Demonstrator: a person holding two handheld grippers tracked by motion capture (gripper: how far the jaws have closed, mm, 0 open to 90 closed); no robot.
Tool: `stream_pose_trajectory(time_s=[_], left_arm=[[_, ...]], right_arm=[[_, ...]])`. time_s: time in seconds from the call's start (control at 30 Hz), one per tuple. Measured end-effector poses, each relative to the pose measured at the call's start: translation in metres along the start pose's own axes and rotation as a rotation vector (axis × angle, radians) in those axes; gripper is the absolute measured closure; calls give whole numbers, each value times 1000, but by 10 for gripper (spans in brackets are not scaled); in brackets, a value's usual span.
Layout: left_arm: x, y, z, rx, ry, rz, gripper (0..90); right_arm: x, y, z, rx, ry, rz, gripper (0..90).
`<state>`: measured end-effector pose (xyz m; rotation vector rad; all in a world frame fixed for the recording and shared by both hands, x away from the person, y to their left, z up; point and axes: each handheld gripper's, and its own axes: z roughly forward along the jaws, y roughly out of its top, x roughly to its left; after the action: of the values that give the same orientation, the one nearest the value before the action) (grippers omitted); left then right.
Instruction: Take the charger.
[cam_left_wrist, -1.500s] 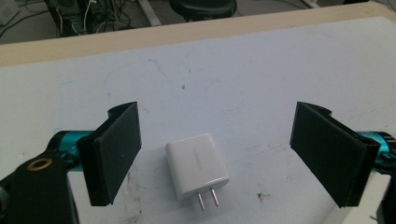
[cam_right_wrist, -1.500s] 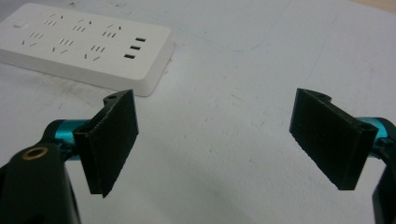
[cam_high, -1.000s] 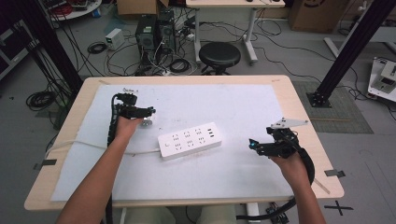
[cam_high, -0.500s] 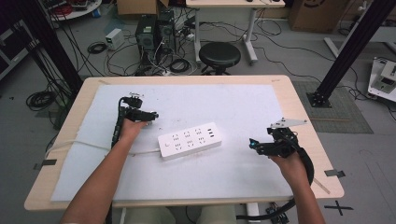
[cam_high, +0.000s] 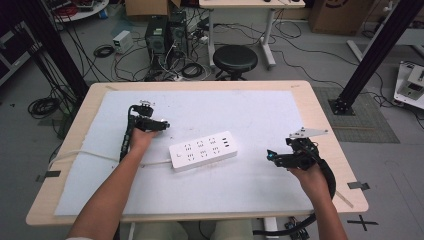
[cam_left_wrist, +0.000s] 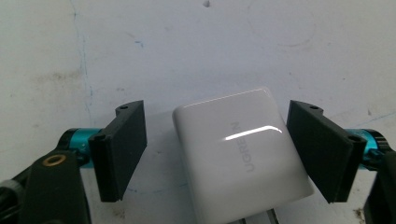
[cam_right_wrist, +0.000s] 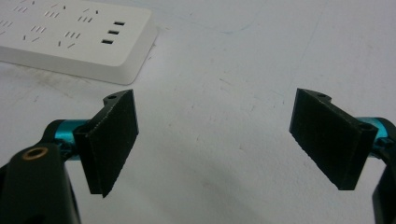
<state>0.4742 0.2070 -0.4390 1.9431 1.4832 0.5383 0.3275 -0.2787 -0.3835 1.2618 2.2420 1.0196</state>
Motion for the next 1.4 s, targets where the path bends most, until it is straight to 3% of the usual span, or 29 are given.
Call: stream_pose_trajectory(time_s=[0.17, 0.33, 0.63, 0.8, 0.93, 1.03, 1.23, 1.4], left_arm=[[-1, -1, -1, 1, -36, -10, 338], [0, -3, -2, -2, -44, -36, 355], [1, -5, -4, -9, -51, -48, 417], [1, -5, -6, -8, -42, -35, 419], [1, -5, -9, -31, -29, -28, 426], [4, -8, -12, -52, -48, -44, 426], [5, -11, -22, -90, -83, -36, 427], [4, -14, -33, -134, -110, 2, 428]], right_arm=[[0, 0, -1, -2, 2, 0, 158], [0, 0, -1, -9, 2, -5, 158], [1, 0, -2, -11, 7, -2, 158], [0, 0, -3, -14, 5, -8, 158], [0, 0, -5, -15, 3, 1, 158], [0, 0, -5, -15, 4, -9, 158], [3, 1, -5, -18, 7, -8, 158], [5, 1, -6, -22, 9, -16, 158]])
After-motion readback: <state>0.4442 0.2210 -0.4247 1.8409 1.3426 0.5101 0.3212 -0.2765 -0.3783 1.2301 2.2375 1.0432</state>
